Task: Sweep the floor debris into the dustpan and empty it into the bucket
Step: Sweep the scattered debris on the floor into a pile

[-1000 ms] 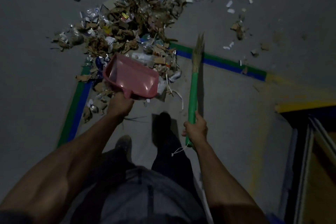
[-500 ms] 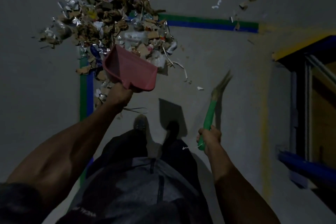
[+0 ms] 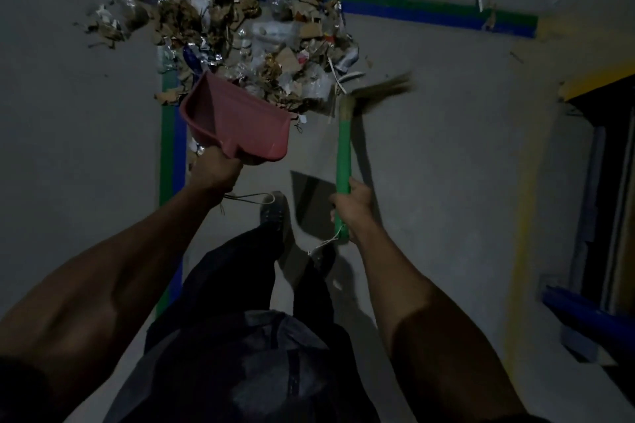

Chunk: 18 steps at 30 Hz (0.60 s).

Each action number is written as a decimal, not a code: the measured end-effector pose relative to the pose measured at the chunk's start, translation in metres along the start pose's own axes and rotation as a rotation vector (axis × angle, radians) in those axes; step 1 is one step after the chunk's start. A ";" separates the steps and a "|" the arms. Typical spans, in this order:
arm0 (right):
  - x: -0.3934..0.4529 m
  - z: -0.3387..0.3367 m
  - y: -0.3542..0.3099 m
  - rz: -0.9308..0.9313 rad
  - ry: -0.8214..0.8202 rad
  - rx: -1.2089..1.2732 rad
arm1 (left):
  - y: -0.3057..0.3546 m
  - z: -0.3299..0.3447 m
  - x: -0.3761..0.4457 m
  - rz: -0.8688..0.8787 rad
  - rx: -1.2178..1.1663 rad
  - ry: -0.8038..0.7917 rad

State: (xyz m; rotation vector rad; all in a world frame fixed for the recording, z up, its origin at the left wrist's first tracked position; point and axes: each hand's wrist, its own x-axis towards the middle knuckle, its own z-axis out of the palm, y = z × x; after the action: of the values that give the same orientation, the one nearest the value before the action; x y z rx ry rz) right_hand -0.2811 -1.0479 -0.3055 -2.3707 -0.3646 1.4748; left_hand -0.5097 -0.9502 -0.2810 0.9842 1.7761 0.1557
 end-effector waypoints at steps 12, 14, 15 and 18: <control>-0.015 -0.017 0.013 0.077 0.128 0.177 | -0.002 -0.006 -0.003 -0.002 -0.071 0.044; -0.009 -0.010 -0.005 0.060 0.081 0.110 | -0.001 -0.011 0.001 -0.017 -0.056 0.042; -0.006 -0.007 -0.017 0.040 0.058 0.064 | -0.001 -0.015 0.003 -0.020 -0.039 0.045; 0.006 0.002 -0.057 -0.017 -0.020 -0.033 | 0.006 -0.024 0.005 -0.035 0.028 0.057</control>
State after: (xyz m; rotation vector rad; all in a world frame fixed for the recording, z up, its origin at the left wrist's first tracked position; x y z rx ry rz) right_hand -0.2830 -0.9933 -0.2890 -2.3744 -0.4159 1.4967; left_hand -0.5269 -0.9349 -0.2713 0.9766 1.8508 0.1387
